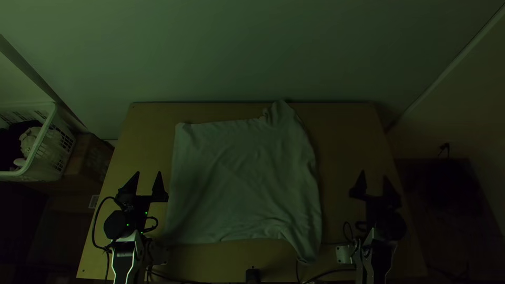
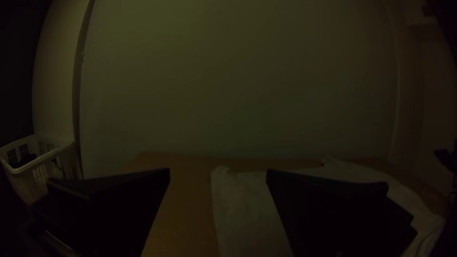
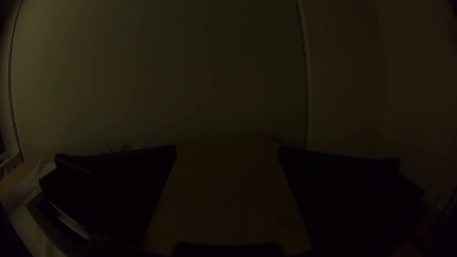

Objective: Fold the t-shirt

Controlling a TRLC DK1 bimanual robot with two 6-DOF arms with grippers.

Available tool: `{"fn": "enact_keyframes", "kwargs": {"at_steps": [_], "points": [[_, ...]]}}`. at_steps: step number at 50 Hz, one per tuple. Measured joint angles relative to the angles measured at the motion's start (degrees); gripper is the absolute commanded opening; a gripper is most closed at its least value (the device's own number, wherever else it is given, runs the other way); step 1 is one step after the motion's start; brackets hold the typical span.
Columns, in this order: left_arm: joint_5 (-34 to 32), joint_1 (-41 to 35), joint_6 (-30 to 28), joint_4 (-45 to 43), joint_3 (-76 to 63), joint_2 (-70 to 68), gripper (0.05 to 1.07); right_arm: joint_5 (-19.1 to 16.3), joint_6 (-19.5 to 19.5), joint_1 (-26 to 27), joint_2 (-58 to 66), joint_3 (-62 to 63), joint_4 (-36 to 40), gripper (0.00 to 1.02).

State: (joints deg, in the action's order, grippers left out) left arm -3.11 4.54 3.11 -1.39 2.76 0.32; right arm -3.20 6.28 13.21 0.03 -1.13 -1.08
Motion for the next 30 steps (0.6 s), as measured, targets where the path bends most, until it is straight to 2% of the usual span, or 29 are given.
{"fn": "enact_keyframes", "kwargs": {"at_steps": [17,24,30], "points": [[1.05,1.16,-0.48,1.11,0.66,0.00,1.03,0.00,-0.63,0.37,0.00,-1.75,0.31,0.98],[1.03,1.20,-1.31,-0.11,2.14,0.11,1.03,-0.02,-0.81,0.35,0.76,-5.84,-1.68,0.98],[1.03,1.20,-1.66,-1.64,7.10,3.23,1.03,-0.02,-0.81,-0.20,7.23,-12.94,-2.95,0.98]]}}
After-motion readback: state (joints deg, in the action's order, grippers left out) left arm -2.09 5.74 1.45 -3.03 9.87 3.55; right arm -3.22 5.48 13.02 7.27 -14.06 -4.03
